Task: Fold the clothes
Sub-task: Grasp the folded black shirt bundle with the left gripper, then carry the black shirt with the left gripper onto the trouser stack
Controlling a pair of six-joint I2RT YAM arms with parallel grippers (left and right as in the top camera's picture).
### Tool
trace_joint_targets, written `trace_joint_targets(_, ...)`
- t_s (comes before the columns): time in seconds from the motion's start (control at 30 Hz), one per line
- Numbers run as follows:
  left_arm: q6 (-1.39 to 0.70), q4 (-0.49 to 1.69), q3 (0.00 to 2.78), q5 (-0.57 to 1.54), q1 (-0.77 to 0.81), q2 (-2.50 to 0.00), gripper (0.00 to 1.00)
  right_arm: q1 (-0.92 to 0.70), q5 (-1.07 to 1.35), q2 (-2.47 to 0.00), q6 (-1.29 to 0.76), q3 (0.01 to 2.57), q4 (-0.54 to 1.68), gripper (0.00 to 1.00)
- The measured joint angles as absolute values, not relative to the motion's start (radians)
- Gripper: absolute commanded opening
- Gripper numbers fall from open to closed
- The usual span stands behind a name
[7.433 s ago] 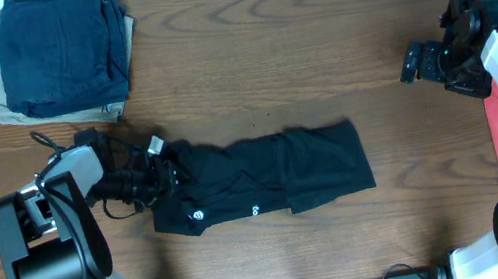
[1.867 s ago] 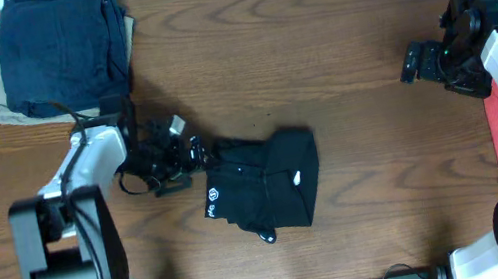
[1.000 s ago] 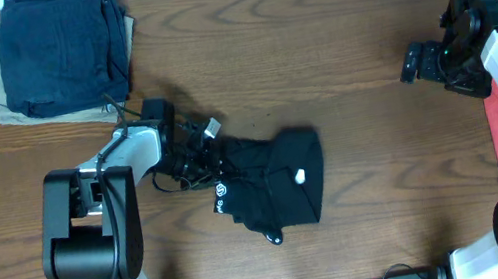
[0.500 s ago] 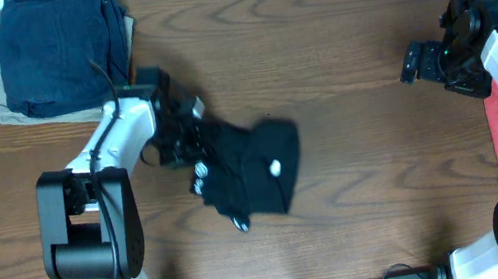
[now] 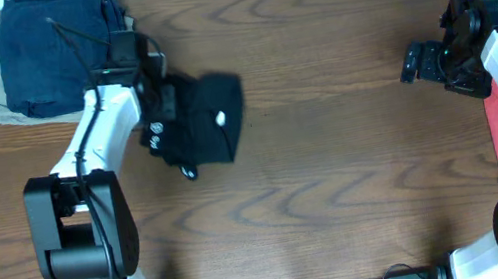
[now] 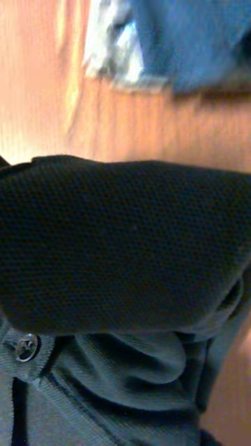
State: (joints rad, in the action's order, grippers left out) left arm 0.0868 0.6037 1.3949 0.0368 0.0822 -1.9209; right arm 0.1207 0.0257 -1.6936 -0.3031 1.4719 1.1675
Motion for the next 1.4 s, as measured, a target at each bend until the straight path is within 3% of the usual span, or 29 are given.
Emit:
trace_joint_targets(0.53, 0.087, 0.347, 1.513, -0.015, 0.044, -1.923, 0.06, 0.121, 0.026, -1.694, -0.303, 1.472, 1.167, 0.99)
trace_joint_targets(1.4, 0.054, 0.194, 1.59, -0.12, -0.038, -1.923, 0.06, 0.121, 0.026, -1.694, -0.303, 1.472, 1.167, 0.99)
